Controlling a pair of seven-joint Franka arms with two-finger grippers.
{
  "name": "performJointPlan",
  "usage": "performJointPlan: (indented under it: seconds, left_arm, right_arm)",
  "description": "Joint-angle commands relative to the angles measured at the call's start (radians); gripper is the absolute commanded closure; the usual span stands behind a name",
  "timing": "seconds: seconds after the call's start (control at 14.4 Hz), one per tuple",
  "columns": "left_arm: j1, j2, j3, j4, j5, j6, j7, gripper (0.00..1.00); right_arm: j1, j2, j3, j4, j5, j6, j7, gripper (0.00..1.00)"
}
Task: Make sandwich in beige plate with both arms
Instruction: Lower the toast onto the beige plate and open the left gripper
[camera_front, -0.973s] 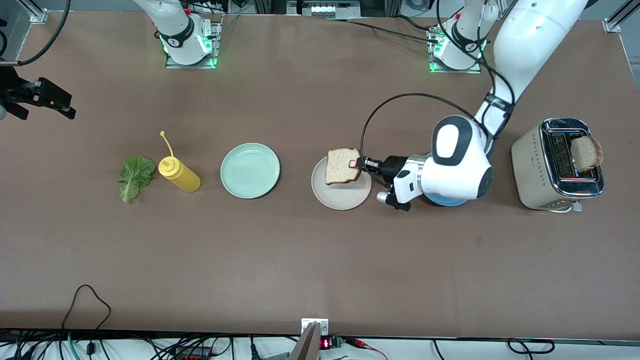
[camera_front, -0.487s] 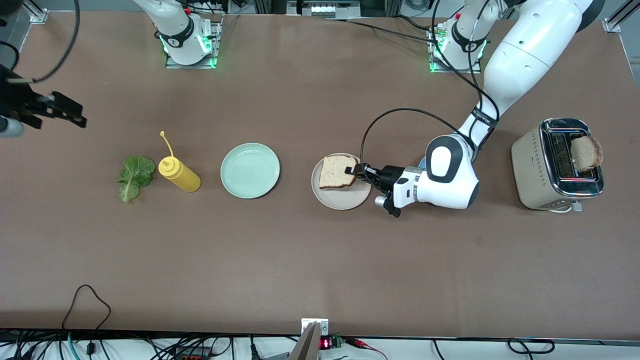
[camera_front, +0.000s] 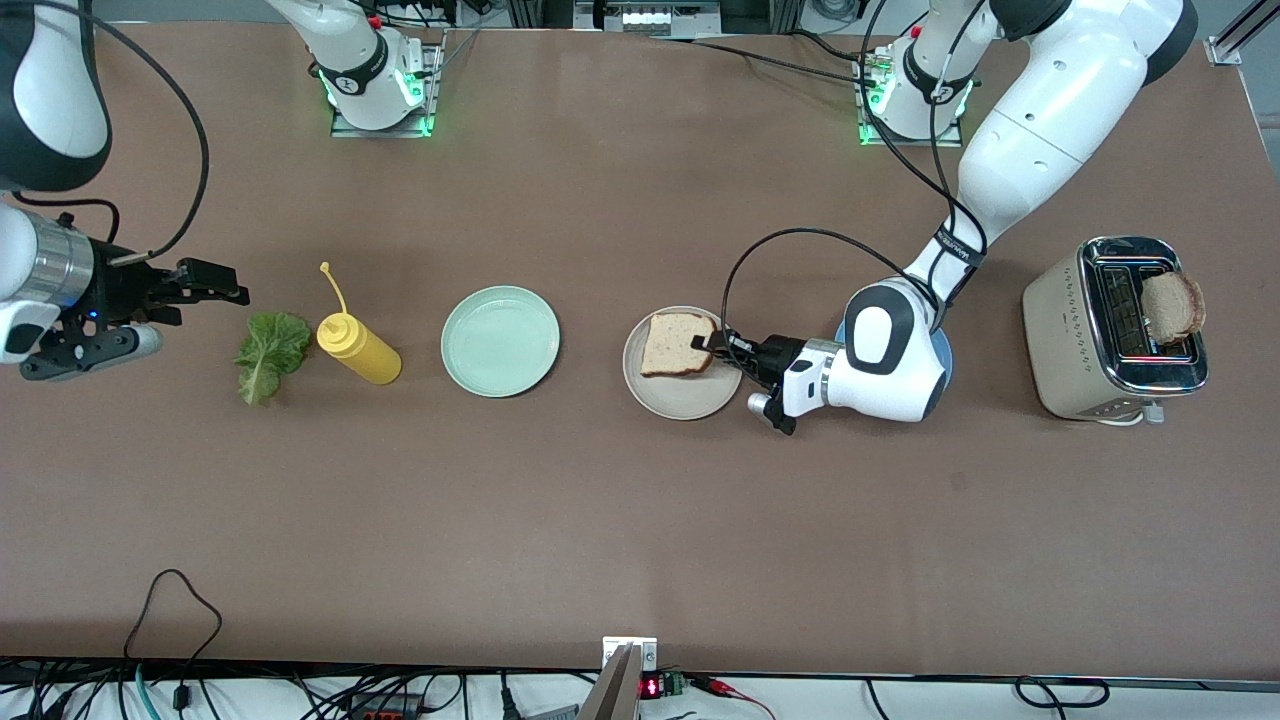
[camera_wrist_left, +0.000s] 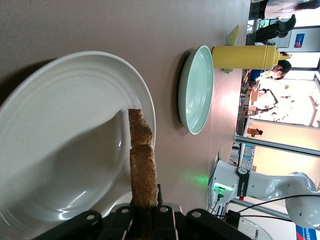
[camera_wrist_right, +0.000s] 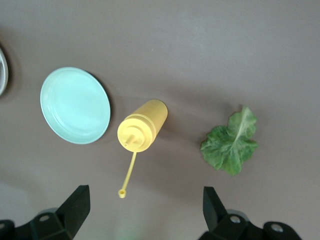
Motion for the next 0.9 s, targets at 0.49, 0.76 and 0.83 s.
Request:
performJointPlan:
  seconds: [0.49, 0.76, 0.83]
  left_arm:
    - [0.027, -0.019, 0.006, 0.0, 0.128, 0.01, 0.044, 0.0]
    - [0.025, -0.098, 0.008, -0.004, 0.316, 0.004, -0.012, 0.0]
    - [0.023, -0.127, 0.008, -0.015, 0.344, 0.0, -0.058, 0.0]
  right_arm:
    - [-0.093, 0.015, 0.001, 0.01, 0.126, -0.065, -0.402, 0.0]
    - [-0.191, 0.021, -0.002, -0.037, 0.297, -0.054, -0.664, 0.0]
    - [-0.208, 0.021, -0.002, -0.056, 0.326, -0.04, -0.73, 0.0]
